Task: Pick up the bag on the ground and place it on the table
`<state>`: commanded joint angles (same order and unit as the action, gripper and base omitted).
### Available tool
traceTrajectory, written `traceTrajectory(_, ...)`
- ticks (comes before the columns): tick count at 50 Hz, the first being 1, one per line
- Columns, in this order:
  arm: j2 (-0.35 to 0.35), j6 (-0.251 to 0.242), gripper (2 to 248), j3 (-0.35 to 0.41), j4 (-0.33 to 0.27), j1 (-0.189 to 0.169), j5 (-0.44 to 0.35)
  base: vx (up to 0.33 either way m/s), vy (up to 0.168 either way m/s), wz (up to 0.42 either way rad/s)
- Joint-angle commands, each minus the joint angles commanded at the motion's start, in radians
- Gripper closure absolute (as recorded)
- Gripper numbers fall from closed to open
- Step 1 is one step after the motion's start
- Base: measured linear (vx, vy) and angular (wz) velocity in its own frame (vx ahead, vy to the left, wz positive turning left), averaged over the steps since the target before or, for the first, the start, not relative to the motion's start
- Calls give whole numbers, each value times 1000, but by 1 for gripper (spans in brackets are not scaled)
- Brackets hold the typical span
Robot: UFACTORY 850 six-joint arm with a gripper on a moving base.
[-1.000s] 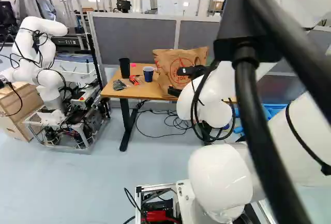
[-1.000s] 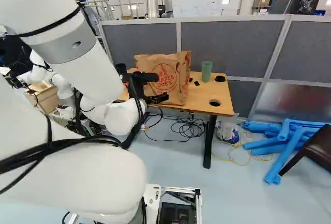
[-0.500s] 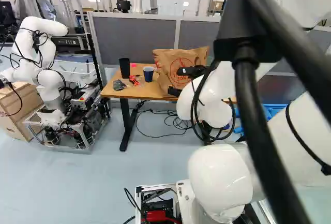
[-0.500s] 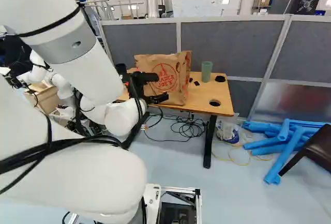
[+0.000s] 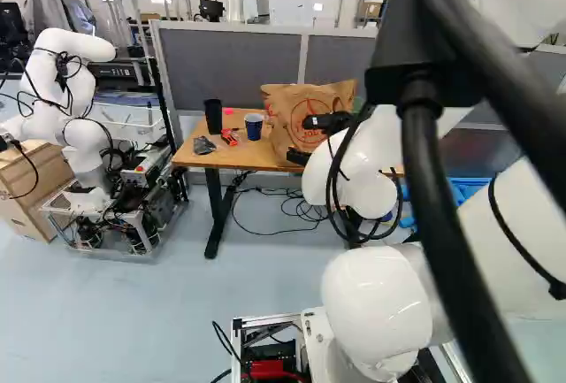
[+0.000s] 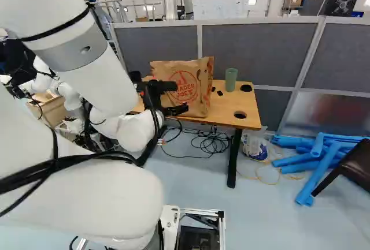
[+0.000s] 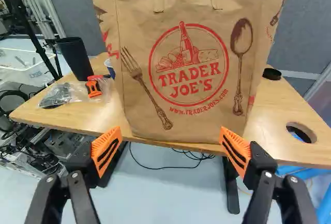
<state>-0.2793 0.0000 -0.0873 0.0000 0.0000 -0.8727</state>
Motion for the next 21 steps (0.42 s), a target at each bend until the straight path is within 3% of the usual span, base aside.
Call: traceTrajectory(21,0,0,3,0,0,0,0,0,0,0)
